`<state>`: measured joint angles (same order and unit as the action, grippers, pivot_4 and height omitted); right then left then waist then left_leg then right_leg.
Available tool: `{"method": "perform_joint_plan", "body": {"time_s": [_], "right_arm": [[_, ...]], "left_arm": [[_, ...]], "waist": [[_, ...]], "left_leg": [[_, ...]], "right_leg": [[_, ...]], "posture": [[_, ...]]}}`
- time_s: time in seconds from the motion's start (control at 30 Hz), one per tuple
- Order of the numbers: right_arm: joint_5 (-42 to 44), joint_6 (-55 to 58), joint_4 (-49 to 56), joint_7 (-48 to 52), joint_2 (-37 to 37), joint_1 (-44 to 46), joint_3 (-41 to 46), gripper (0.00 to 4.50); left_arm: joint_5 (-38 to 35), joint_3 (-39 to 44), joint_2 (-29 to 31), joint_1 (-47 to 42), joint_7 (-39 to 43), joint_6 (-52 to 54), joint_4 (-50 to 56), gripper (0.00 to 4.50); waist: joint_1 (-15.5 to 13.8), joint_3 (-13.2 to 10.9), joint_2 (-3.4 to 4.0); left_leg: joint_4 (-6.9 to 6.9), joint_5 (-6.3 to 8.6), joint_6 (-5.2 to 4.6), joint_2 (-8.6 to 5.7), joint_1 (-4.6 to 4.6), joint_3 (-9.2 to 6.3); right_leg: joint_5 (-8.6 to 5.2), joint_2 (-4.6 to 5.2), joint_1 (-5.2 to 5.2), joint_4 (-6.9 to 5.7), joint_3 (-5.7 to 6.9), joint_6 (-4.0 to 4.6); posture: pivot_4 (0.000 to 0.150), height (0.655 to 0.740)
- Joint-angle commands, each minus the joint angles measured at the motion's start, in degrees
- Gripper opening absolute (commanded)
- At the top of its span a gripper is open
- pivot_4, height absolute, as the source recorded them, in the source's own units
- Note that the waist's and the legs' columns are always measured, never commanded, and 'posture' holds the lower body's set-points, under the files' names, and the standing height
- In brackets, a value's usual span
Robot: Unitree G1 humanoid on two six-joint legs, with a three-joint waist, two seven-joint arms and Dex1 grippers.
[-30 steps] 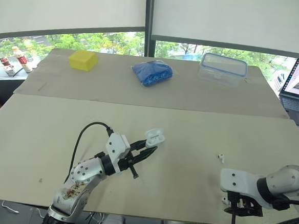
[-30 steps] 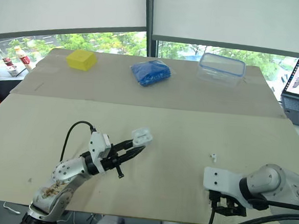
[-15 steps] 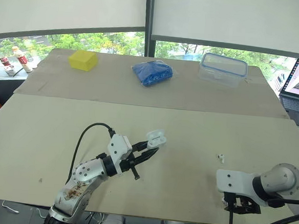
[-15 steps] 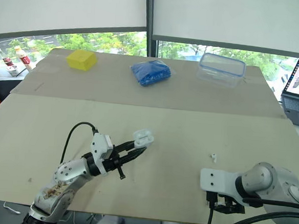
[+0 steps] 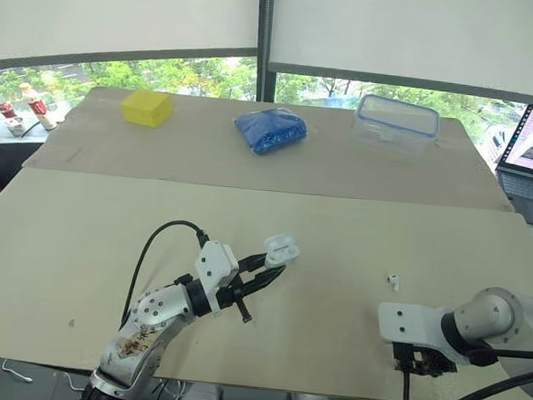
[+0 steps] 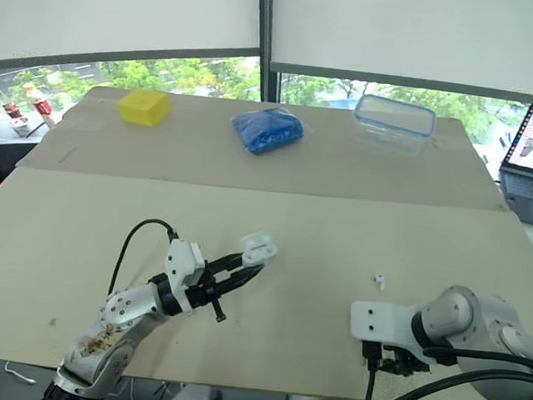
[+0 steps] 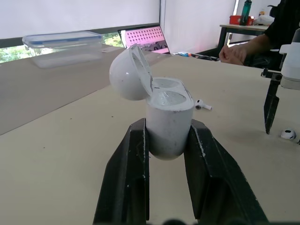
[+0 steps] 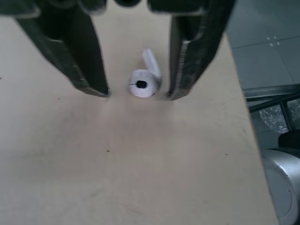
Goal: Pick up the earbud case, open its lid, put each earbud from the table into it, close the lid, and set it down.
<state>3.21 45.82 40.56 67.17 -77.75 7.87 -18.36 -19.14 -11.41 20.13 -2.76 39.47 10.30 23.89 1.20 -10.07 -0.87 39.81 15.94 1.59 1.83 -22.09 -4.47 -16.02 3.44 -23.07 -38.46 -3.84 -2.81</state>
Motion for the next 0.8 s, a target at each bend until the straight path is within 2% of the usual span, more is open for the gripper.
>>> {"method": "perform_joint_plan", "body": {"time_s": [0.03,0.07,0.33,0.53,0.67,0.73,0.8], "right_arm": [[-0.61,0.63,0.49,-0.76,0.59,0.03,0.42,0.57],[-0.48,0.83,0.67,-0.76,0.65,0.01,0.67,0.35],[1.29,1.89,1.59,-0.8,0.92,0.41,3.94,0.34],[11.41,8.93,1.39,-1.44,6.98,5.0,16.87,0.34],[22.73,23.42,2.34,-8.71,23.84,14.42,27.71,0.34],[26.14,27.8,3.13,-12.8,31.28,17.55,31.17,0.34],[28.74,31.69,4.76,-19.04,42.31,20.52,35.27,0.34]], "left_arm": [[0.07,-0.24,-0.24,-0.54,0.23,-1.4,1.5,0.53],[0.08,-0.24,-0.26,-0.54,0.26,-1.44,1.47,0.53],[0.22,-0.55,-0.7,-0.68,0.41,-1.83,1.0,0.53],[-0.3,-0.35,-2.4,-3.16,0.57,-2.42,-1.56,0.53],[-0.22,-0.26,-4.48,-6.76,0.27,-2.56,-4.57,0.53],[-0.06,-0.16,-5.28,-8.24,0.19,-2.63,-6.05,0.53],[-0.04,0.03,-6.15,-9.82,-0.13,-2.6,-7.57,0.53]], "waist": [[0.05,0.0,0.0],[0.04,0.0,0.0],[-0.04,0.0,0.02],[-0.34,-0.01,0.04],[-0.38,-0.04,-0.04],[-0.42,-0.03,-0.07],[-0.45,-0.03,-0.05]], "left_leg": [[0.0,0.0,0.0,0.01,0.01,0.0],[0.0,0.0,0.0,0.02,0.02,0.0],[0.0,0.0,0.0,0.0,0.01,0.0],[0.02,0.0,0.0,-0.03,-0.05,0.01],[0.02,0.0,0.0,-0.05,-0.08,-0.01],[0.02,0.0,0.0,-0.03,-0.1,-0.05],[0.02,0.0,0.0,-0.07,-0.14,-0.06]], "right_leg": [[0.0,-0.01,0.0,-0.01,0.0,0.01],[0.01,-0.02,0.0,-0.03,0.0,0.01],[0.01,-0.01,-0.02,-0.07,-0.01,0.02],[0.01,0.01,-0.04,-0.07,-0.01,0.01],[0.03,-0.01,-0.04,-0.08,-0.01,0.03],[0.03,-0.03,-0.05,-0.08,0.03,0.03],[0.03,0.0,-0.08,-0.09,0.04,0.03]], "posture": [[0.15,0.6859],[0.15,0.6859],[0.15,0.6859],[0.15,0.6859],[0.15,0.6859],[0.15,0.6859],[0.15,0.6859]]}}
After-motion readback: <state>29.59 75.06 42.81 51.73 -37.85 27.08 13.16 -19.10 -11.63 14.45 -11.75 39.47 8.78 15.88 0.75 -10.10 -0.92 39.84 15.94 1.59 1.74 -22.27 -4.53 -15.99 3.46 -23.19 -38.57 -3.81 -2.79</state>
